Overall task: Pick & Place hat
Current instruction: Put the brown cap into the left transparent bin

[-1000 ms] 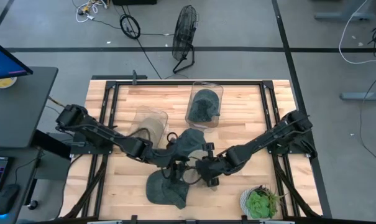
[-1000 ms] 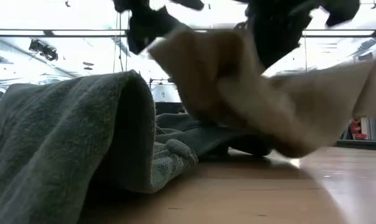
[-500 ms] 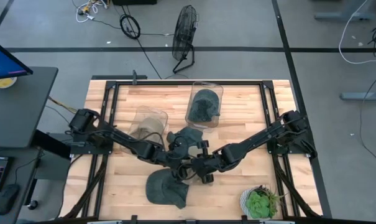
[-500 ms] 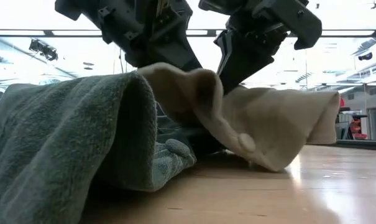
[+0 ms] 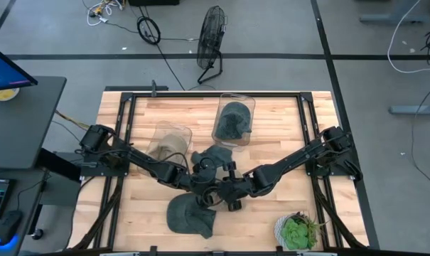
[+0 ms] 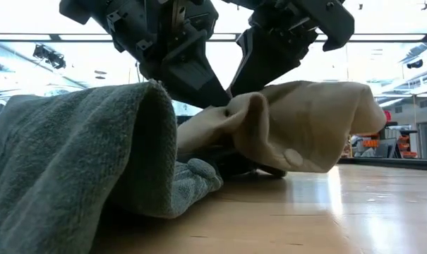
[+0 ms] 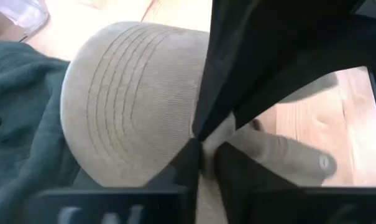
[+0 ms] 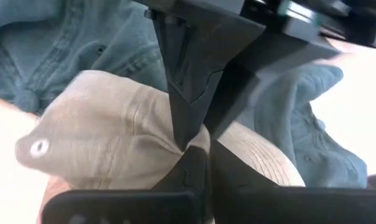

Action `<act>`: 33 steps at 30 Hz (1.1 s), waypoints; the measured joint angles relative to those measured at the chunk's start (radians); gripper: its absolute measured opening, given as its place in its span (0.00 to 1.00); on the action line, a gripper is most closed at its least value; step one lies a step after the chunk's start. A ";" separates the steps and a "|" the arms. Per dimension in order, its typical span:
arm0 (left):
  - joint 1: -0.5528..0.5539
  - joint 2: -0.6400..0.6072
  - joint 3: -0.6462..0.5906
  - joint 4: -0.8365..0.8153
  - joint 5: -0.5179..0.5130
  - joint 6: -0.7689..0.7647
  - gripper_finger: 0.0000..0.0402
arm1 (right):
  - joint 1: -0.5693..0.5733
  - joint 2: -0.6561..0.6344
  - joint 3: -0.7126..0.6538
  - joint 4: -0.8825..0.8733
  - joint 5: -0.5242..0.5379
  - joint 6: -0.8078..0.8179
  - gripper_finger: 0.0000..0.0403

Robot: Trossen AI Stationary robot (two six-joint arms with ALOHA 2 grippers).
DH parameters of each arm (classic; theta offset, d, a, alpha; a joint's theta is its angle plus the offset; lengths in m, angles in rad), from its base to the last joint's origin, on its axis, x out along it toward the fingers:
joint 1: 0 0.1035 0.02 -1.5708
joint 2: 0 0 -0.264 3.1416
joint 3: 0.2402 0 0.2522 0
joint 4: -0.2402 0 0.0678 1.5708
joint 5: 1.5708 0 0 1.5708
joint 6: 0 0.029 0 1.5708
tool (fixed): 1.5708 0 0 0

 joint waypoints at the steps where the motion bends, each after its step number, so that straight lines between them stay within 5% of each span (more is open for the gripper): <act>1: 0.000 0.000 0.000 0.001 0.000 0.001 0.07 | 0.002 0.000 0.000 -0.005 0.003 0.014 0.02; 11: -0.017 0.000 -0.002 -0.012 -0.014 -0.001 0.02 | 0.046 -0.008 0.010 -0.082 0.062 0.013 0.21; 18: -0.053 -0.095 -0.003 -0.069 -0.042 0.026 0.02 | 0.112 -0.008 0.010 -0.088 0.236 0.113 0.41; 25: -0.074 -0.336 -0.003 -0.386 -0.120 0.067 0.02 | 0.186 -0.008 0.010 -0.090 0.356 0.268 0.51; 33: -0.041 -0.610 -0.001 -0.792 -0.211 0.063 0.02 | 0.211 -0.005 0.005 -0.107 0.339 0.328 0.52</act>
